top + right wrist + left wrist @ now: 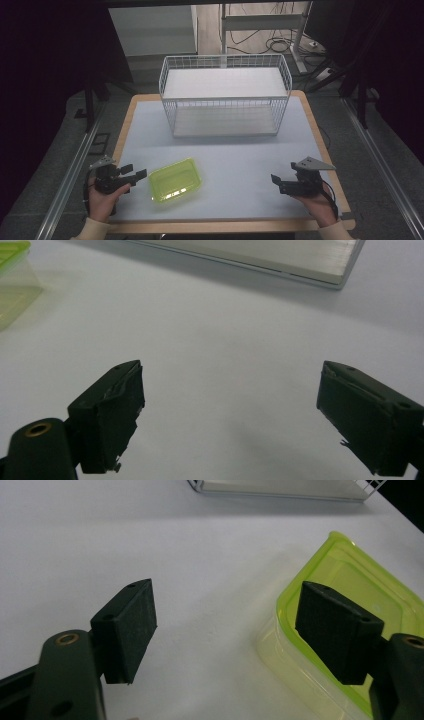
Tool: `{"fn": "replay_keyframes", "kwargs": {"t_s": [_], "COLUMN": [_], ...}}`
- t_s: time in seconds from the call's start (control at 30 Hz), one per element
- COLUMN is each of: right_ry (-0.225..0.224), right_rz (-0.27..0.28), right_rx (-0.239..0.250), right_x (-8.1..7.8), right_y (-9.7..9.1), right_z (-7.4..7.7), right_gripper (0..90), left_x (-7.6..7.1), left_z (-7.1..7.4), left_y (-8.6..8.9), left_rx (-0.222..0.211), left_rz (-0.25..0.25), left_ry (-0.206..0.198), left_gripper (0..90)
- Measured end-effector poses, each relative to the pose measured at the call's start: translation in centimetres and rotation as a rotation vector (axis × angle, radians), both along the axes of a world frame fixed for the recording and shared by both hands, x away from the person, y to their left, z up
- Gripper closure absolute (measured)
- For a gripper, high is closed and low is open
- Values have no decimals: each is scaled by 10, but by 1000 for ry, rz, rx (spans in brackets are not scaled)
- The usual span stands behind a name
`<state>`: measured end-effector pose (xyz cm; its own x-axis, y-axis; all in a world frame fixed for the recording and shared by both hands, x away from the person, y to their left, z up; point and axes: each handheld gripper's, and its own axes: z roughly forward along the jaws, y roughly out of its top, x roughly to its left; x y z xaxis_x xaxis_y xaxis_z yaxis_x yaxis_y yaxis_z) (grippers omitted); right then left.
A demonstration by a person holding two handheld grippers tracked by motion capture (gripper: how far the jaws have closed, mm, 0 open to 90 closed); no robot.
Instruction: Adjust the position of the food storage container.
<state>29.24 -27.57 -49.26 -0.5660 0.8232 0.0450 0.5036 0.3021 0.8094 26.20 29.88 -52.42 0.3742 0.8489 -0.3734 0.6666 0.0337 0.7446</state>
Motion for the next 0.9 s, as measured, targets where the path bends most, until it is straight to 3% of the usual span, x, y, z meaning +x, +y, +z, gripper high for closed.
{"fn": "replay_keyframes", "kwargs": {"t_s": [0.27, 0.4, 0.63, 0.77, 0.9], "right_ry": [1, -20, -31, -23, -20], "right_rz": [-17, -21, -25, -22, -16], "right_rx": [-10, -12, -28, -29, -38], "right_x": [3, -1, -3, -1, -1], "right_y": [0, 0, 0, -1, 1], "right_z": [-3, 1, 2, -1, -2], "right_gripper": [137, 142, 147, 149, 149], "left_x": [-2, -4, -8, -10, -12], "left_z": [0, 2, 6, 8, 11], "left_y": [-1, -2, 1, 3, 4], "left_rx": [11, 20, 18, 0, -8], "left_rz": [0, -2, 19, 8, -14], "left_ry": [-5, -9, 9, 7, 19], "left_gripper": [241, 242, 268, 421, 664]}}
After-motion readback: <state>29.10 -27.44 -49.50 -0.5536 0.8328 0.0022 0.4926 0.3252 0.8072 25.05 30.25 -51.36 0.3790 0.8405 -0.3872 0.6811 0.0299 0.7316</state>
